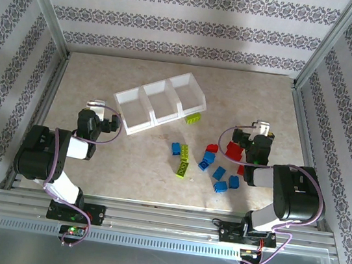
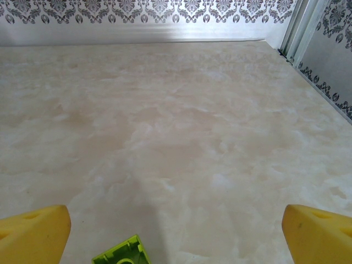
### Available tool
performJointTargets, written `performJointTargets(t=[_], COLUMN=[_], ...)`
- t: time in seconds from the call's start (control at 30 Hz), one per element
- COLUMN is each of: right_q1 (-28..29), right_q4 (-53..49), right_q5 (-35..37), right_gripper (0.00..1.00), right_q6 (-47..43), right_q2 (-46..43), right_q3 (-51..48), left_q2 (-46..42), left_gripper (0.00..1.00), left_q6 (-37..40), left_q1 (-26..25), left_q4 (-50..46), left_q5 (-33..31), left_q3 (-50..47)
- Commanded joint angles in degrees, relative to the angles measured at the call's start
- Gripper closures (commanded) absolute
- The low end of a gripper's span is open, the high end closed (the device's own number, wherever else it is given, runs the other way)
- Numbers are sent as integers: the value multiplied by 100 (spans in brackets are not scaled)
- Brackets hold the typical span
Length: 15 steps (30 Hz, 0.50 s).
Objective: Sort the legos into containers by color
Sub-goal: Move the container to the top-center of the table.
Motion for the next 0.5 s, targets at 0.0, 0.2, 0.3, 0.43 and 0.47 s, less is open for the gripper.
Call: performJointTargets(t=[0.0,0.2,0.3,0.43,0.47], right_q1=[-11,-2,-2,-2,7], right_q4=[46,-334,-611,-1241,-1479], right_q5=[89,88,255,501,564], right_gripper=[2,2,2,2,2], right_q6=[19,9,43,105,122], right_q2=[10,-381,-746,-1264,-1380], right_q3=[64,226,204,301,353], left_q2=[-237,-1221,-1649,-1850,-1840], left_gripper=[0,0,0,0,0], left_q6=[-38,-171,-700,-1432,-1604], left_q1=[-31,-31,-31,-55,-78], left_q4=[-110,-1429,-2304,-3463,-3665], left_q5=[-130,-480,-789,-706,-608], left_q3=[125,396,733,1330,1455])
